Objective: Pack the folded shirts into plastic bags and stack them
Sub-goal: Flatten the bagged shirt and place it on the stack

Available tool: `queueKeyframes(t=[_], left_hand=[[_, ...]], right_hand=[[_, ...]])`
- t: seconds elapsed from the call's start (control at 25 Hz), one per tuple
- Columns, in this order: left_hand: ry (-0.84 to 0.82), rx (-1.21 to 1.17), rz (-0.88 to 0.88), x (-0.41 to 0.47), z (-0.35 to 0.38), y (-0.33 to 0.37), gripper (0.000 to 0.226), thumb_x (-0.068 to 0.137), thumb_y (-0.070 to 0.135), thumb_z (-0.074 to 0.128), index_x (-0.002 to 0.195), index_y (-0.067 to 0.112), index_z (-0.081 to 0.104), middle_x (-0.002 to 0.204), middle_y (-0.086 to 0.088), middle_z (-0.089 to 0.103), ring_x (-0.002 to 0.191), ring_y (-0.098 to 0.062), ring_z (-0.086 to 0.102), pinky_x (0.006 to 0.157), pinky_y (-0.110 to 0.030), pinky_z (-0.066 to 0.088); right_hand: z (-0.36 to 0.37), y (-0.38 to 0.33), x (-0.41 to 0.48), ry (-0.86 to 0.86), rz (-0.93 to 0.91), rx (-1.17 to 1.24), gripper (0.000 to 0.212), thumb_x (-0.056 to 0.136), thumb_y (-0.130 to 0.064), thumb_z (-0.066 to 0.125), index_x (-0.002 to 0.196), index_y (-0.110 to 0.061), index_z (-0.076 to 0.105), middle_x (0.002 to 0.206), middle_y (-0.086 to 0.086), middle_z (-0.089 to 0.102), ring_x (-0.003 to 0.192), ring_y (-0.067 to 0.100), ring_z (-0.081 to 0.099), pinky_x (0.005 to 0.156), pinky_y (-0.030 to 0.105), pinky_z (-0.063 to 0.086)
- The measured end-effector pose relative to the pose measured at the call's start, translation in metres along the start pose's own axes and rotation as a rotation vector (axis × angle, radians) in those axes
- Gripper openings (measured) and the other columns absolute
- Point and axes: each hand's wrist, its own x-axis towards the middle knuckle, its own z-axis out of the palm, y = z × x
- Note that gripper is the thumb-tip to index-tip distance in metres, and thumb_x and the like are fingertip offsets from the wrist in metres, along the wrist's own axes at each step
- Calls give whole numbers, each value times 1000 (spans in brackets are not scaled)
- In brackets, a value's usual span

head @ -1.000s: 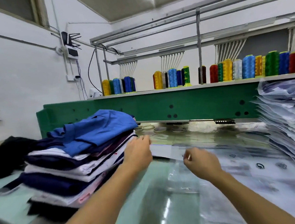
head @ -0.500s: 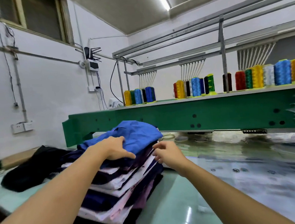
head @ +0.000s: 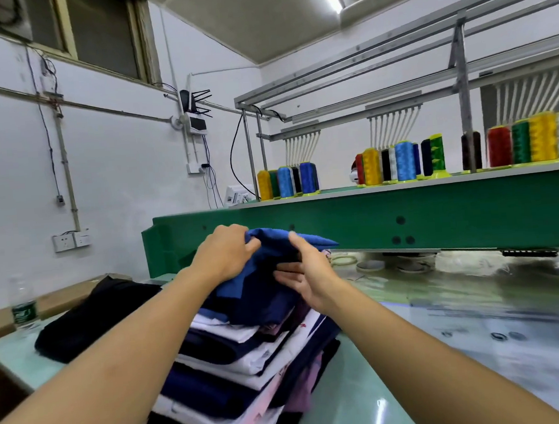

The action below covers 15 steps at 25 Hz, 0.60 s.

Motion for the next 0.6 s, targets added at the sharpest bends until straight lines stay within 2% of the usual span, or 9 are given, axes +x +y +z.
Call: queueKeyframes(t=[0.08,0.12,0.2,0.24,0.32,0.36,0.44,0.52,0.6], left_hand=[[-132,-97,140,-4,4,17,37,89,33,57,61,15,42,61,-3,49,65,-30,46,57,-37,34],[-231,-192,164,-7,6,25,39,86,41,59,61,14,46,59,-1,49,63,-27,46,55,-35,34],[-380,-396,56,-7,8,26,49,81,61,59,72,14,62,66,3,63,62,-19,53,55,-30,43],[-369,-401,-2,-4,9,19,53,83,65,58,81,13,66,75,4,70,67,-17,59,59,-31,48],[-224,-75,-91,6,15,-5,51,89,61,57,103,12,64,103,-6,72,95,-25,65,77,-39,52],[-218,66,-174,10,17,-18,58,91,60,56,118,10,61,120,-12,67,111,-31,61,88,-40,50],[-336,112,-318,16,25,-43,73,93,64,51,137,6,54,141,-18,55,125,-35,54,98,-36,46],[-416,55,-413,20,34,-63,76,93,67,47,137,5,57,144,-17,54,125,-33,55,99,-34,44],[-407,74,-462,24,41,-78,81,94,71,42,137,5,57,144,-16,54,127,-33,55,105,-36,43]], right_hand=[[8,-3,5,-29,93,100,53,88,-56,65,116,-11,65,115,23,70,97,36,69,78,43,59],[8,-4,7,8,102,101,46,90,-45,65,114,-6,67,111,21,72,90,34,69,74,40,58],[2,-2,10,196,51,46,15,88,-9,53,94,3,61,86,19,67,69,30,60,60,31,49],[-4,-1,9,274,21,15,8,85,2,46,84,0,54,73,15,56,60,26,53,54,28,42],[-19,3,8,327,32,19,18,84,10,41,77,-6,46,64,6,42,53,21,44,49,24,36],[-27,5,7,331,49,32,19,84,10,41,78,-7,45,62,4,41,51,20,43,47,23,35],[-40,7,5,334,77,24,17,83,11,44,81,-6,48,64,6,43,53,21,44,47,22,35],[-49,6,6,338,68,16,17,81,12,49,84,-4,53,75,11,54,64,26,53,56,28,44],[-55,6,7,339,49,5,21,81,12,52,96,-1,58,90,16,62,74,30,60,64,33,50]])
